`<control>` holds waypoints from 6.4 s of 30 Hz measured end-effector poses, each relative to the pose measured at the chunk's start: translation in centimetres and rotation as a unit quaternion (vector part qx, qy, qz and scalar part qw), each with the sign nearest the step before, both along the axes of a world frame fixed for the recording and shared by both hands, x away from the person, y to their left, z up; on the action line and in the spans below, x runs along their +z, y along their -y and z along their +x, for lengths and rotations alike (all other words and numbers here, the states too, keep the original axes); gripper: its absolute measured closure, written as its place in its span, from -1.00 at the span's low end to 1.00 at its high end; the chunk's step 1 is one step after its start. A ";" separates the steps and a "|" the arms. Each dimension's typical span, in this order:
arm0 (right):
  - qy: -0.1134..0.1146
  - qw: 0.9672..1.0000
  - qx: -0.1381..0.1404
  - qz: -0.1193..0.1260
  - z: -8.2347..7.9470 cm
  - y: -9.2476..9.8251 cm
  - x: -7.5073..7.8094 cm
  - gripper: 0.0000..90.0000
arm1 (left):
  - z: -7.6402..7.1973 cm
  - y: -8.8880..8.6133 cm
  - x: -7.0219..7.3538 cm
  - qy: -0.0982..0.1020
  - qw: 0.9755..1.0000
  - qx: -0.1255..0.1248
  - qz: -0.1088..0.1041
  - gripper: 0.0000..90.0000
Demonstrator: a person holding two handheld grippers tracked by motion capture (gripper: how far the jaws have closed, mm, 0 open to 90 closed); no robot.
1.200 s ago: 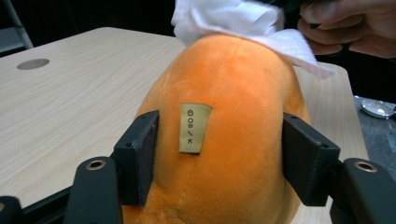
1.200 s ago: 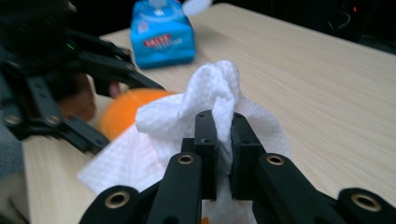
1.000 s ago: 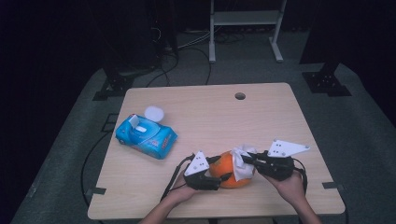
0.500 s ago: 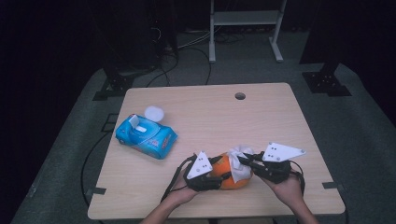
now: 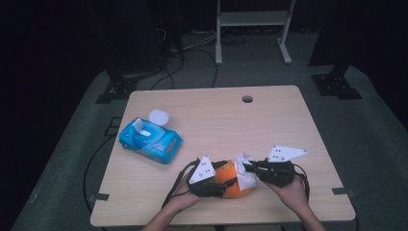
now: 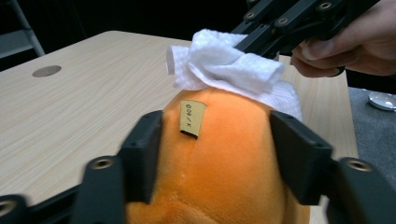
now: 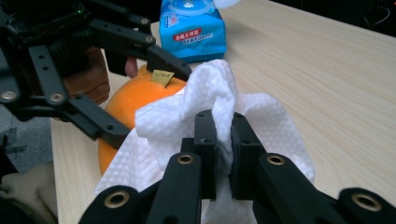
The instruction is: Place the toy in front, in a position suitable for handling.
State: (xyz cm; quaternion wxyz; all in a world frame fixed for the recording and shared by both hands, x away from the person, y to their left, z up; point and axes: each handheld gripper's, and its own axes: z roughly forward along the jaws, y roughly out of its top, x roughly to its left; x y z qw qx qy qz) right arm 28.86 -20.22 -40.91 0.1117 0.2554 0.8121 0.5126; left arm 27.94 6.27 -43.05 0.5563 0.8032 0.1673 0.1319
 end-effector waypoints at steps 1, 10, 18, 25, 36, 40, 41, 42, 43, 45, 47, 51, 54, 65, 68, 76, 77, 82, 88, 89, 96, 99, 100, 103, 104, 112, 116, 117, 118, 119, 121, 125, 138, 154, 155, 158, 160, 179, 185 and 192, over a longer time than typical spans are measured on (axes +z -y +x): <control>-0.003 1.000 0.001 -0.002 0.0 0.0 0.0 0.84 | 0.1 -0.2 0.0 -0.008 1.000 -0.005 -0.002 -0.44; -0.031 0.999 -0.012 0.002 0.8 1.6 -0.9 0.84 | 0.8 -1.5 -1.0 -0.029 1.000 -0.006 -0.006 -0.29; 0.007 1.000 -0.010 0.013 -0.3 1.2 1.1 0.85 | 0.1 -0.5 -1.0 -0.018 1.000 -0.005 -0.002 -0.22; 0.000 0.999 -0.029 -0.044 0.4 1.0 -0.3 0.85 | 0.4 -1.1 -1.1 -0.025 1.000 -0.005 -0.004 -0.17; 0.019 0.999 0.010 -0.026 -1.0 -0.9 1.0 0.85 | 0.1 -0.3 -0.9 -0.016 1.000 -0.003 -0.014 -0.30; 0.007 1.000 0.002 -0.028 -0.7 0.0 0.7 0.85 | 0.6 -0.6 -1.1 -0.020 1.000 0.001 -0.022 -0.62; 0.005 1.000 0.000 -0.029 -0.7 0.3 0.7 0.85 | 0.7 -0.6 -1.3 -0.026 0.999 0.001 -0.025 -0.66; 0.004 1.000 -0.001 -0.027 -0.6 0.5 0.6 0.85 | 0.9 -0.6 -1.5 -0.033 0.999 -0.001 -0.028 -0.66; 0.000 1.000 -0.003 -0.026 -0.6 0.7 0.5 0.85 | 0.9 -0.5 -1.6 -0.037 0.999 -0.003 -0.028 -0.66; 0.000 1.000 -0.007 -0.028 -0.4 0.9 0.4 0.85 | 0.9 -0.2 -2.0 -0.037 0.999 -0.014 -0.021 -0.66; -0.004 0.999 -0.017 -0.028 -0.2 1.3 0.2 0.85 | 0.6 -0.1 -2.0 -0.033 0.999 -0.030 -0.009 -0.61; -0.018 0.999 -0.033 -0.028 0.2 2.3 -0.3 0.85 | 0.4 -0.4 -1.7 -0.033 0.998 -0.049 -0.011 -0.46; -0.025 0.999 -0.038 -0.026 0.2 2.7 -0.5 0.85 | 0.8 -0.6 -2.0 -0.040 0.999 -0.032 -0.004 -0.59; 0.001 1.000 -0.026 0.017 -0.7 2.4 1.1 0.85 | 0.7 0.1 -2.6 -0.032 0.999 -0.028 0.010 -0.25; 0.024 1.000 0.003 0.020 -1.6 1.2 2.1 0.85 | 0.4 0.4 -2.4 -0.020 0.999 -0.023 0.010 -0.17; 0.010 1.000 -0.019 0.017 -1.0 1.6 1.4 0.85 | 0.2 0.2 -1.5 -0.027 0.999 -0.022 -0.018 -0.03; 0.017 1.000 -0.017 0.015 -1.2 1.3 1.7 0.86 | 0.0 0.2 -1.2 -0.024 0.999 -0.020 -0.021 -0.02; 0.028 0.998 -0.009 0.050 -1.6 1.1 2.6 0.86 | -0.5 -0.8 0.9 -0.001 0.999 -0.020 -0.033 0.00; 0.008 1.000 -0.013 0.014 -0.6 0.8 0.8 0.86 | 0.2 -1.1 -0.5 -0.023 1.000 -0.012 -0.010 -0.02; -0.004 1.000 -0.017 0.014 -0.1 1.1 0.2 0.86 | 0.3 -1.1 -0.4 -0.022 1.000 -0.008 -0.013 -0.04; 0.012 1.000 -0.018 0.014 -0.6 1.4 1.3 0.85 | 0.5 -0.5 -0.4 -0.018 1.000 -0.003 -0.013 -0.09; 0.037 0.999 -0.002 -0.002 -1.3 0.3 1.8 0.85 | 0.5 -0.6 -0.5 -0.022 1.000 0.002 -0.012 -0.10; 0.036 0.999 -0.004 -0.007 -1.3 0.3 1.7 0.86 | 0.4 -0.6 -0.5 -0.022 1.000 0.002 -0.015 -0.10; 0.020 0.999 -0.028 -0.019 -0.5 1.1 1.1 0.86 | 0.4 -0.4 -0.4 -0.022 1.000 0.002 -0.018 -0.10; 0.016 0.999 -0.031 -0.017 -0.5 1.3 1.1 0.86 | 0.4 -0.4 -0.4 -0.022 1.000 0.000 -0.017 -0.11; 0.024 1.000 -0.011 -0.014 -0.6 0.8 1.1 0.86 | 0.7 -0.3 -0.6 -0.023 0.999 -0.004 -0.036 -0.35; 0.011 1.000 -0.015 -0.015 -0.4 1.5 0.9 0.86 | 1.0 -0.6 -0.6 -0.042 0.998 0.004 -0.036 -0.54; 0.012 1.000 -0.015 -0.015 -0.4 1.6 0.9 0.86 | 1.1 -0.7 -0.8 -0.048 0.998 0.004 -0.035 -0.57; 0.008 1.000 -0.017 -0.014 -0.4 1.9 0.9 0.86 | 1.2 -0.7 -1.2 -0.060 0.998 -0.001 -0.035 -0.60; 0.003 1.000 -0.019 -0.009 -0.4 2.2 0.7 0.86 | 1.3 -0.5 -1.5 -0.070 0.997 -0.007 -0.032 -0.63; -0.001 1.000 -0.017 -0.001 -0.4 2.5 0.6 0.86 | 1.2 0.0 -1.9 -0.065 0.998 -0.013 -0.016 -0.70; 0.001 1.000 -0.009 0.000 -0.7 2.1 0.4 0.86 | 0.6 1.0 -2.0 -0.033 0.999 -0.015 0.005 -0.67; 0.029 0.999 0.020 0.018 -1.4 0.0 1.5 0.86 | 0.1 -0.7 0.5 0.005 0.999 0.018 0.039 -0.20; 0.021 0.999 -0.025 0.002 0.0 2.1 1.1 0.85 | -0.6 0.2 0.5 0.011 0.999 -0.010 0.038 -0.36; 0.017 1.000 -0.021 0.000 0.0 2.1 0.9 0.85 | -0.4 0.0 0.6 0.004 1.000 -0.010 0.029 -0.42; -0.004 1.000 -0.007 0.003 0.1 2.2 0.3 0.85 | 0.0 -0.6 0.9 -0.013 1.000 -0.010 -0.003 -0.59; -0.009 1.000 0.000 0.005 0.1 2.3 0.1 0.85 | 0.1 -0.4 0.9 -0.008 1.000 -0.011 0.002 -0.61; 0.012 0.999 -0.009 -0.034 -1.1 1.6 1.8 0.86 | -1.9 2.0 -0.1 0.028 0.998 -0.046 0.030 -0.20; 0.033 0.998 0.049 -0.032 -2.3 -1.2 2.1 0.85 | -1.8 1.9 -0.1 0.021 0.999 -0.042 0.022 -0.32; 0.000 1.000 0.020 -0.010 -1.0 0.6 1.7 0.85 | -0.7 1.3 -0.8 -0.004 0.999 -0.029 0.013 -0.67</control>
